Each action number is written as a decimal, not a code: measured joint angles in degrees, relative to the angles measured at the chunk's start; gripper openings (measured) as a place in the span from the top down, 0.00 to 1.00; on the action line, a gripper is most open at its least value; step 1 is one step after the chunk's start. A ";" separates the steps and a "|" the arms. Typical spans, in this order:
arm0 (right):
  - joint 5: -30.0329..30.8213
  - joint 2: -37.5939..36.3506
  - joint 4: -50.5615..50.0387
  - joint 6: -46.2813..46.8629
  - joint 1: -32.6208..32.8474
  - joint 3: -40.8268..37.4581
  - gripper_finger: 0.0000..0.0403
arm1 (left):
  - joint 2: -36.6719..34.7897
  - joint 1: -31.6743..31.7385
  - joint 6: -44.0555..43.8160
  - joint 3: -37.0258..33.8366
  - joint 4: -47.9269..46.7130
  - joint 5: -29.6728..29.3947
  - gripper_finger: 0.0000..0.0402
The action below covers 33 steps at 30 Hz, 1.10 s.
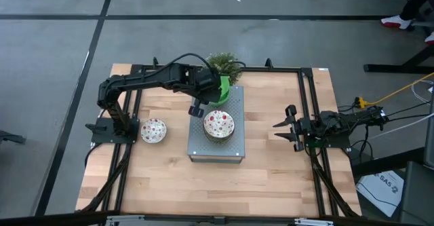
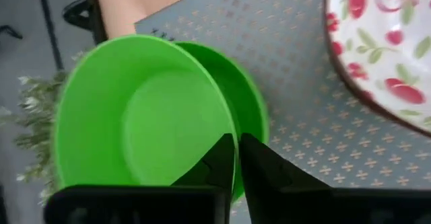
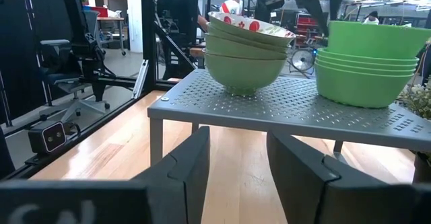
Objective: Pick & Place Mini bowls
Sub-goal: Stack the green bowl on the green bowl on the shelf, then stack the red patterned bowl on the red patterned bowl on the shelf
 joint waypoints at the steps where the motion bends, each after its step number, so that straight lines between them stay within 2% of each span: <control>1: -0.01 0.00 0.00 0.00 0.01 -0.01 0.63 | 0.07 0.00 0.02 0.02 0.03 -0.84 0.93; 19: -0.01 0.00 0.00 0.00 0.00 0.01 0.63 | 1.39 -0.02 -0.59 0.00 -0.55 0.58 0.68; 29: -0.01 0.00 0.00 0.00 -0.02 0.02 0.63 | -3.42 -0.63 -3.41 0.00 -1.39 0.78 0.65; 33: -0.01 0.00 0.01 0.00 0.01 0.00 0.64 | -5.31 -1.77 -7.31 0.00 -3.53 4.73 0.65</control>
